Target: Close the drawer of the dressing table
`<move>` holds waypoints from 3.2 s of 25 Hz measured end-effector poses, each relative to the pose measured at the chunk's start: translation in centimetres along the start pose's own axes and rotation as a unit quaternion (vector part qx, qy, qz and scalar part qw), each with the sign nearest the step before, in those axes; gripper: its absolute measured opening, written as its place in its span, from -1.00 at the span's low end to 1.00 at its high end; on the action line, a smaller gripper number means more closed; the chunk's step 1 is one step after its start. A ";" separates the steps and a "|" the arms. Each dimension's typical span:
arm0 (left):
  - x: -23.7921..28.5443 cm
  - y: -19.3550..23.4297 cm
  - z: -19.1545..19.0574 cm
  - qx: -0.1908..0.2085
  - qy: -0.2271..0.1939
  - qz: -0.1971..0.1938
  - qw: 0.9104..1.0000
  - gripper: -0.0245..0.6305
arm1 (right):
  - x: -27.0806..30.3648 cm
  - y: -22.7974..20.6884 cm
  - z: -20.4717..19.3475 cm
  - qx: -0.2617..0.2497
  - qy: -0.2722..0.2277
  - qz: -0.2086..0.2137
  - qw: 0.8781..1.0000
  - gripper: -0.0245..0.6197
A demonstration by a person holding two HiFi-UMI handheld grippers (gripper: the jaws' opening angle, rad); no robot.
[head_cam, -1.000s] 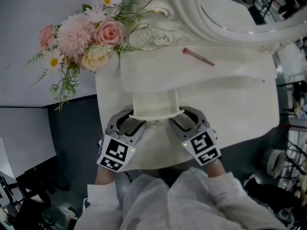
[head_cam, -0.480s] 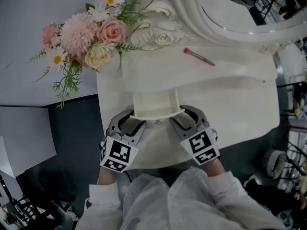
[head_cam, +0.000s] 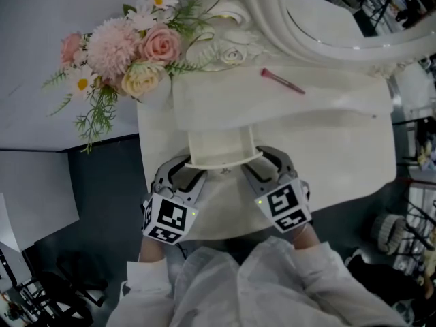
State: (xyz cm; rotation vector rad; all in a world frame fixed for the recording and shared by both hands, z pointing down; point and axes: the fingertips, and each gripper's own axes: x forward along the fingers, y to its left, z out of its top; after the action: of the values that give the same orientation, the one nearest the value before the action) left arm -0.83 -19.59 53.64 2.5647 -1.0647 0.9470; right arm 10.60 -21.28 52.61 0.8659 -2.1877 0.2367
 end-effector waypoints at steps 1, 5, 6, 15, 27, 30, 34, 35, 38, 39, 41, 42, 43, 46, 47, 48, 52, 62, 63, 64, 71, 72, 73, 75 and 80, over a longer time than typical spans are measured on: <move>0.0 0.0 0.0 -0.001 0.000 0.000 1.000 -0.38 | -0.1 0.0 0.1 -0.004 0.002 0.000 1.000 -0.32; -0.1 0.0 0.1 -0.001 -0.001 0.000 1.000 -0.39 | -0.5 -0.1 0.5 -0.024 0.009 0.000 1.000 -0.32; -0.1 0.0 0.2 0.000 -0.002 0.000 1.000 -0.40 | -0.5 -0.1 0.5 -0.024 0.005 0.000 1.000 -0.32; -0.1 0.5 1.1 0.018 -0.004 0.004 1.000 -0.40 | -0.3 -0.7 0.6 -0.006 -0.006 -0.001 1.000 -0.32; 0.6 1.2 1.2 -0.004 -0.003 0.004 1.000 -0.40 | 0.4 -1.5 1.2 -0.009 -0.013 0.002 1.000 -0.32; 0.7 1.3 1.2 -0.008 0.001 0.003 1.000 -0.40 | 0.5 -1.6 1.2 -0.010 -0.002 0.011 1.000 -0.32; 0.9 1.6 1.3 -0.010 0.004 0.004 1.000 -0.40 | 0.9 -1.8 1.2 0.001 -0.012 0.011 1.000 -0.32; 0.9 1.6 1.3 -0.011 0.004 0.005 1.000 -0.40 | 1.0 -1.9 1.2 0.002 -0.013 0.011 1.000 -0.32; 1.1 1.8 1.4 -0.013 0.005 0.008 1.000 -0.40 | 1.5 -2.1 1.2 0.011 -0.020 0.008 1.000 -0.32; 1.1 1.9 1.4 -0.013 0.005 0.009 1.000 -0.40 | 1.5 -2.2 1.2 0.013 -0.021 0.008 1.000 -0.32; 1.2 2.1 1.5 -0.014 0.006 0.011 1.000 -0.40 | 1.7 -2.4 1.2 0.017 -0.021 0.008 1.000 -0.32; 1.3 2.1 1.5 -0.015 0.007 0.013 1.000 -0.40 | 1.8 -2.4 1.2 0.017 -0.021 0.008 1.000 -0.32; 1.4 2.2 1.5 -0.017 0.008 0.014 1.000 -0.40 | 1.8 -2.5 1.3 0.018 -0.021 0.007 1.000 -0.32; 1.5 2.3 1.6 -0.021 0.007 0.016 1.000 -0.40 | 2.0 -2.7 1.3 0.020 -0.022 0.007 1.000 -0.32; 1.5 2.4 1.6 -0.022 0.007 0.017 1.000 -0.40 | 2.0 -2.7 1.4 0.020 -0.023 0.006 1.000 -0.32; 1.6 2.4 1.6 -0.023 0.007 0.017 1.000 -0.40 | 2.0 -2.8 1.4 0.020 -0.024 0.004 1.000 -0.32; 1.8 2.6 1.8 -0.028 0.006 0.021 0.999 -0.40 | 2.1 -3.2 1.6 0.028 -0.028 -0.005 0.999 -0.32; 2.1 3.2 2.0 -0.043 0.006 0.029 0.999 -0.40 | 2.4 -3.7 1.9 0.046 -0.037 -0.013 0.998 -0.32; 2.2 3.3 2.0 -0.045 0.006 0.028 0.999 -0.40 | 2.5 -3.8 2.0 0.047 -0.038 -0.012 0.998 -0.32; 2.2 3.4 2.0 -0.047 0.007 0.027 0.999 -0.40 | 2.5 -3.8 2.0 0.048 -0.039 -0.012 0.998 -0.32; 2.3 4.4 2.2 -0.069 0.006 0.046 0.997 -0.40 | 3.0 -4.1 2.3 0.073 -0.054 -0.014 0.996 -0.32; 2.3 4.5 2.2 -0.071 0.006 0.048 0.996 -0.40 | 3.1 -4.1 2.3 0.079 -0.055 -0.012 0.995 -0.32; 2.3 4.5 2.1 -0.074 0.007 0.049 0.996 -0.40 | 3.1 -4.1 2.3 0.087 -0.056 -0.011 0.995 -0.32; 2.3 4.7 2.0 -0.087 0.005 0.055 0.995 -0.40 | 3.2 -4.2 2.2 0.102 -0.061 -0.010 0.993 -0.32; 2.3 5.3 1.7 -0.112 0.002 0.069 0.991 -0.38 | 3.6 -4.3 1.3 0.114 -0.058 -0.018 0.992 -0.32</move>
State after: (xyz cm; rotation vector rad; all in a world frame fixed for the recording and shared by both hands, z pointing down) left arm -2.44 -25.39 53.49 2.3332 -1.2820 0.8099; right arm 10.90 -26.92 53.84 1.0677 -2.2798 0.4357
